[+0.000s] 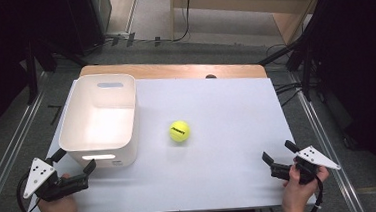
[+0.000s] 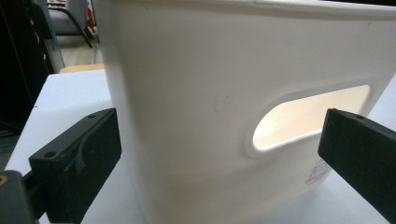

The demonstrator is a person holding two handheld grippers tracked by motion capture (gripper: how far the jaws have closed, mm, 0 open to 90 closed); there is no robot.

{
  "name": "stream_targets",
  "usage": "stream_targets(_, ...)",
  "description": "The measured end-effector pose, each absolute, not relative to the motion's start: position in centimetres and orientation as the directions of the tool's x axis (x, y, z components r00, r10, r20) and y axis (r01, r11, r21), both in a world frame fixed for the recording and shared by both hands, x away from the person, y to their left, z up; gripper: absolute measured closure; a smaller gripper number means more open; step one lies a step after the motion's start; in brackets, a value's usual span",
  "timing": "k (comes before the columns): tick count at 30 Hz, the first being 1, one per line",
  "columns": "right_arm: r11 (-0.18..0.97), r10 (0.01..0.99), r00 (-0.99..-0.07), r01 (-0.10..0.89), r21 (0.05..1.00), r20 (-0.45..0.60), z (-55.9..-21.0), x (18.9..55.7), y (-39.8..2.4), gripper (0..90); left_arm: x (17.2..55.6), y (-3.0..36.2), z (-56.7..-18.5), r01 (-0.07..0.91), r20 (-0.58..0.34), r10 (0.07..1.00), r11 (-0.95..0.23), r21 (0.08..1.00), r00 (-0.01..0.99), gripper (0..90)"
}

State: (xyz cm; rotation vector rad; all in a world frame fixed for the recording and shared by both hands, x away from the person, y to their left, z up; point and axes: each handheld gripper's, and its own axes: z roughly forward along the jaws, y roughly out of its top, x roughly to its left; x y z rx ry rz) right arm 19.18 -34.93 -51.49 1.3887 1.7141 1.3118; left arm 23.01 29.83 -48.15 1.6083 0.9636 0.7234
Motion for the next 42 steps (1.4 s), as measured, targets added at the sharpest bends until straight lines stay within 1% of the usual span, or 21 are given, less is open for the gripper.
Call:
stream_targets(7, -0.008, 0.937, -0.317, 0.397, 0.918, 0.146, -51.4, 19.4, -34.6, 0.0, 23.0, 29.9, -48.2, 0.223, -0.031, 0.872, -0.090, 0.971, 0.489, 0.0)
stream_targets(10, 0.029, 0.941, -0.320, 0.407, 0.913, 0.113, -51.0, 19.5, -34.1, 0.0, 23.0, 30.0, -48.1, 0.225, -0.035, 0.876, -0.085, 0.971, 0.481, 0.0)
stream_targets(11, 0.057, 0.940, -0.328, 0.407, 0.912, 0.088, -50.8, 19.6, -33.9, 0.0, 23.1, 29.9, -48.2, 0.223, -0.038, 0.878, -0.079, 0.972, 0.477, 0.0)
stream_targets(17, 0.085, 0.926, -0.367, 0.429, 0.899, 0.087, -49.5, 20.0, -32.8, 0.0, 23.0, 30.0, -48.2, 0.223, -0.037, 0.876, -0.082, 0.971, 0.481, 0.0)
stream_targets(24, 0.176, 0.899, -0.436, 0.453, 0.874, 0.045, -48.1, 21.0, -30.7, 0.0, 23.0, 30.0, -48.2, 0.224, -0.044, 0.876, -0.074, 0.972, 0.480, 0.0)
stream_targets(31, 0.207, 0.884, -0.465, 0.460, 0.863, 0.036, -47.3, 22.3, -29.3, 0.0, 23.0, 30.2, -48.2, 0.223, -0.055, 0.874, -0.062, 0.973, 0.483, 0.0)
stream_targets(34, 0.192, 0.874, -0.482, 0.453, 0.871, 0.059, -47.0, 22.9, -28.8, 0.0, 23.0, 30.2, -48.2, 0.224, -0.058, 0.875, -0.059, 0.973, 0.481, 0.0)
stream_targets(42, 0.220, 0.853, -0.518, 0.473, 0.853, 0.067, -46.2, 24.3, -27.2, 0.0, 23.0, 30.2, -48.2, 0.225, -0.055, 0.872, -0.064, 0.972, 0.487, 0.0)
